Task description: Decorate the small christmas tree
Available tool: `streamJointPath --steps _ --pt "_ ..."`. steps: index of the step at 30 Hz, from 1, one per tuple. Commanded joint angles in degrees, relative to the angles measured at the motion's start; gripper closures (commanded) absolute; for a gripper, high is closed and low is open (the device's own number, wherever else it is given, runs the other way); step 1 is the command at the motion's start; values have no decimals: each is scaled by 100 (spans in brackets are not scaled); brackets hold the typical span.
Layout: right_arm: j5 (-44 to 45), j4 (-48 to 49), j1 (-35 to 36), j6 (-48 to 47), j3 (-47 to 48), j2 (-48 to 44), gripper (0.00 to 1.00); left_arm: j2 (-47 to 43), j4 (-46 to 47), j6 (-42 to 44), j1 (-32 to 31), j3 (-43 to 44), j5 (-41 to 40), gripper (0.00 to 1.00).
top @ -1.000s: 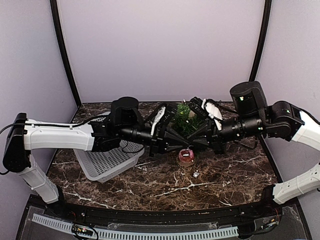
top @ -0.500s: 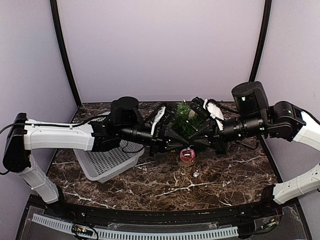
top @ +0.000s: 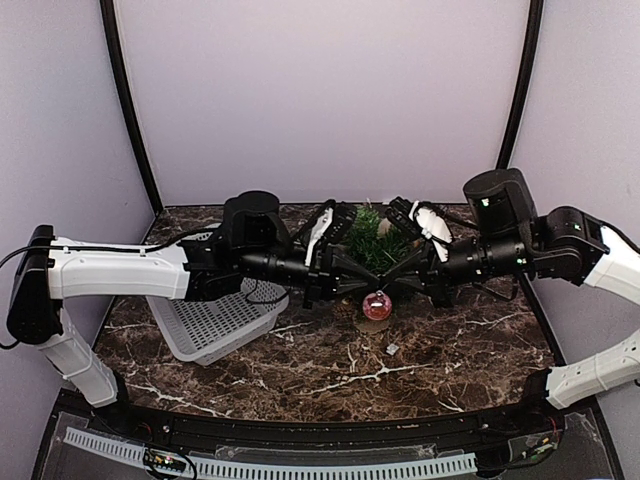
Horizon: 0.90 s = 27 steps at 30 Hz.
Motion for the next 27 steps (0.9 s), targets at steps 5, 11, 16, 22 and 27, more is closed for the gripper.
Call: streamJointPath --steps 5,11,16,22,27 --pt "536 80 -141 190 -103 32 100 274 -570 -38 -10 592 -608 100" --pt "899 108 -235 194 -30 170 100 396 -890 -1 -10 774 -1112 100" --pt "1016 117 -327 156 93 413 100 352 -1032 -17 17 739 -1597 100" --pt "1100 182 -399 122 196 591 100 230 -1002 -76 66 601 -1816 100" --pt "1146 247 -438 112 326 655 100 174 -988 -101 99 543 -1957 100"
